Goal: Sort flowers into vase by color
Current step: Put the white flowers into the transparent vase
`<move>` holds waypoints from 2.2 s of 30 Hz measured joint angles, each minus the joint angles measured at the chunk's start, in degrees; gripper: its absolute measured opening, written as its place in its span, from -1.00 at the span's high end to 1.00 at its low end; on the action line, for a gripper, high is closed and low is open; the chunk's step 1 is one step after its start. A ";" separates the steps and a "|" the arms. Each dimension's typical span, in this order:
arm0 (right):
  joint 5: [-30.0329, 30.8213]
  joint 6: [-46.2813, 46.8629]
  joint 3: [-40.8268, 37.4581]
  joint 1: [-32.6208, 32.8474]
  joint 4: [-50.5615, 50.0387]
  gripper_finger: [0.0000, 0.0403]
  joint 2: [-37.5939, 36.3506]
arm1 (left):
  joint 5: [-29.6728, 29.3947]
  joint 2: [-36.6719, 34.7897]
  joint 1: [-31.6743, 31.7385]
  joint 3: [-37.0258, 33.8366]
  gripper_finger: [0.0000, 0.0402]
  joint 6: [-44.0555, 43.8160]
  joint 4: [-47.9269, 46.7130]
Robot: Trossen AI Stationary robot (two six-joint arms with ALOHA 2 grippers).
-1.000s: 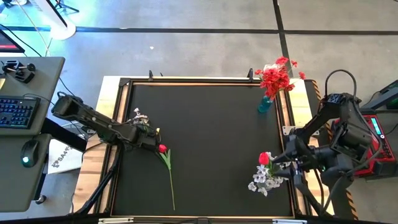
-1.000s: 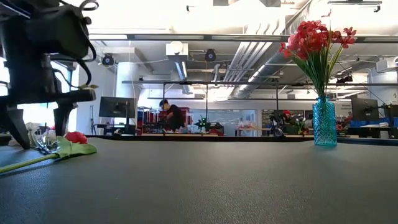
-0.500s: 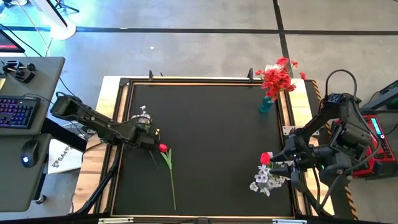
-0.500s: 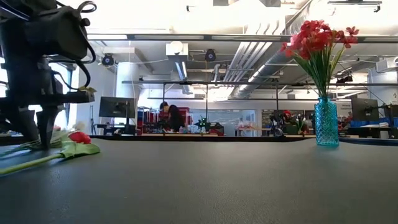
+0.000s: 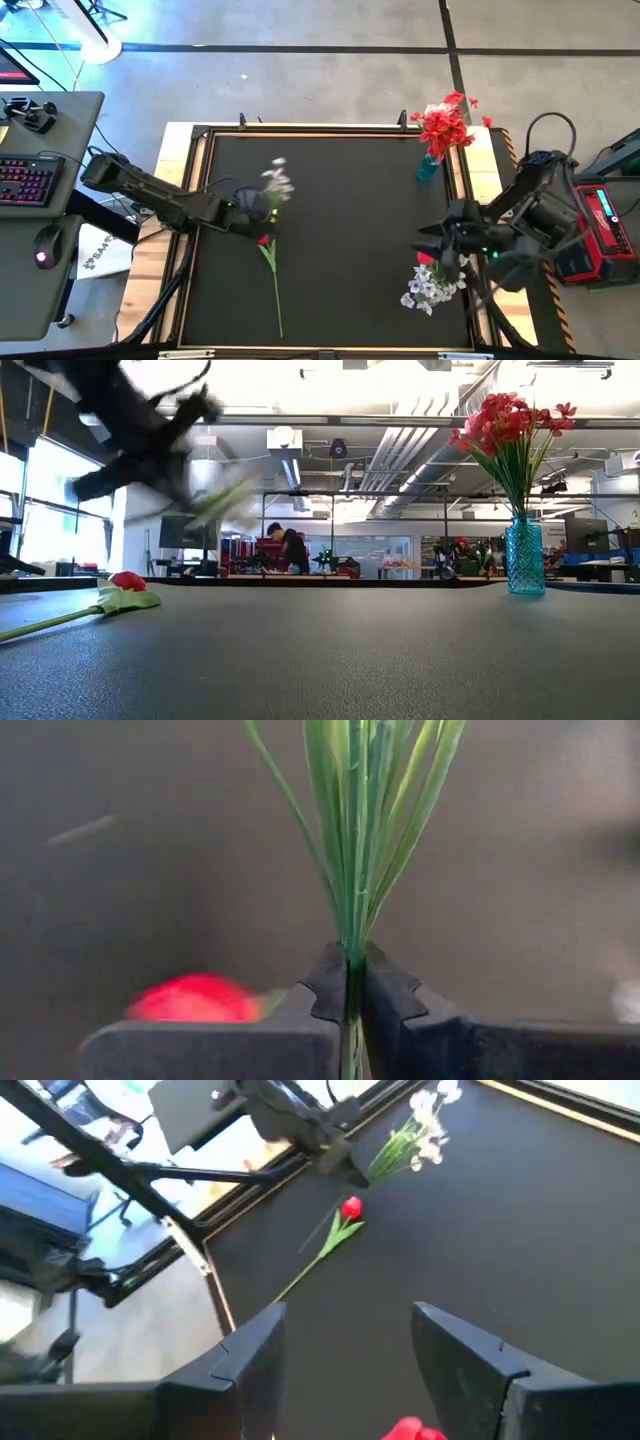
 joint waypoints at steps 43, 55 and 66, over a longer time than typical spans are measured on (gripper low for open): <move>-13.48 -32.09 0.00 -19.59 26.90 0.91 11.74 | 14.75 22.10 -2.07 24.88 0.88 73.95 62.52; -5.78 -21.15 0.00 -13.51 8.56 0.99 7.56 | 12.19 22.20 -1.93 24.73 0.32 71.32 51.03; -6.91 -11.91 0.04 -7.76 -10.08 1.00 1.54 | 7.99 22.20 -1.93 24.73 0.29 71.36 49.16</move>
